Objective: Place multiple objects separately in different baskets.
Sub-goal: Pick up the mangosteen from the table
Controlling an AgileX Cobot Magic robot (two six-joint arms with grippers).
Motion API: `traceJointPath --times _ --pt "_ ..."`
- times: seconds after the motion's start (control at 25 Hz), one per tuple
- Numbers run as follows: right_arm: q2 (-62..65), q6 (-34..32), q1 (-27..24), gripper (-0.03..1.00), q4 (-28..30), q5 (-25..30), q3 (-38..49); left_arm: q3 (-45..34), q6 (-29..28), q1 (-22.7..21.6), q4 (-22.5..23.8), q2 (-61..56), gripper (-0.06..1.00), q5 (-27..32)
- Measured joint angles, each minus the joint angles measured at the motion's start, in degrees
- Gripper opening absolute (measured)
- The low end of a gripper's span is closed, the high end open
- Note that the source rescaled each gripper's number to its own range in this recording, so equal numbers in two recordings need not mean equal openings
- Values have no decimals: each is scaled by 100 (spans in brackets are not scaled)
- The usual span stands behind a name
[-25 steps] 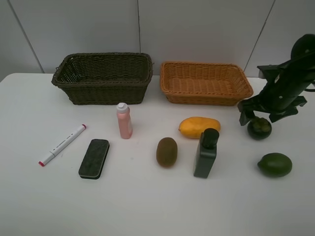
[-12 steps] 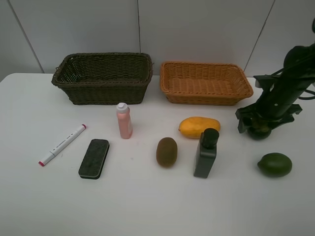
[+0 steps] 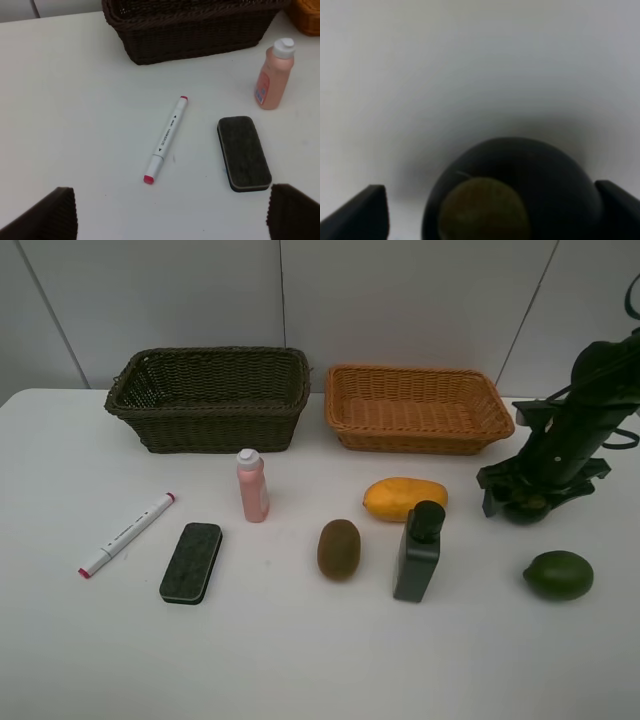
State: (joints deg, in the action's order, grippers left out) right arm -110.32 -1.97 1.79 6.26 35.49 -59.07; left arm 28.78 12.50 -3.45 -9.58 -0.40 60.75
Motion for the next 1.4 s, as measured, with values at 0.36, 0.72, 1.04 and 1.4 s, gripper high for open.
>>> traceJointPath --times 0.36,0.72,1.04,1.4 --pt "0 10 0 58 267 93 0 0 0 0 0 0 100 0" --pt "0 10 0 58 267 99 0 0 0 0 0 0 100 0" --pt "0 10 0 58 223 152 0 0 0 0 0 0 100 0" --pt "635 10 0 58 198 242 0 0 0 0 0 0 100 0"
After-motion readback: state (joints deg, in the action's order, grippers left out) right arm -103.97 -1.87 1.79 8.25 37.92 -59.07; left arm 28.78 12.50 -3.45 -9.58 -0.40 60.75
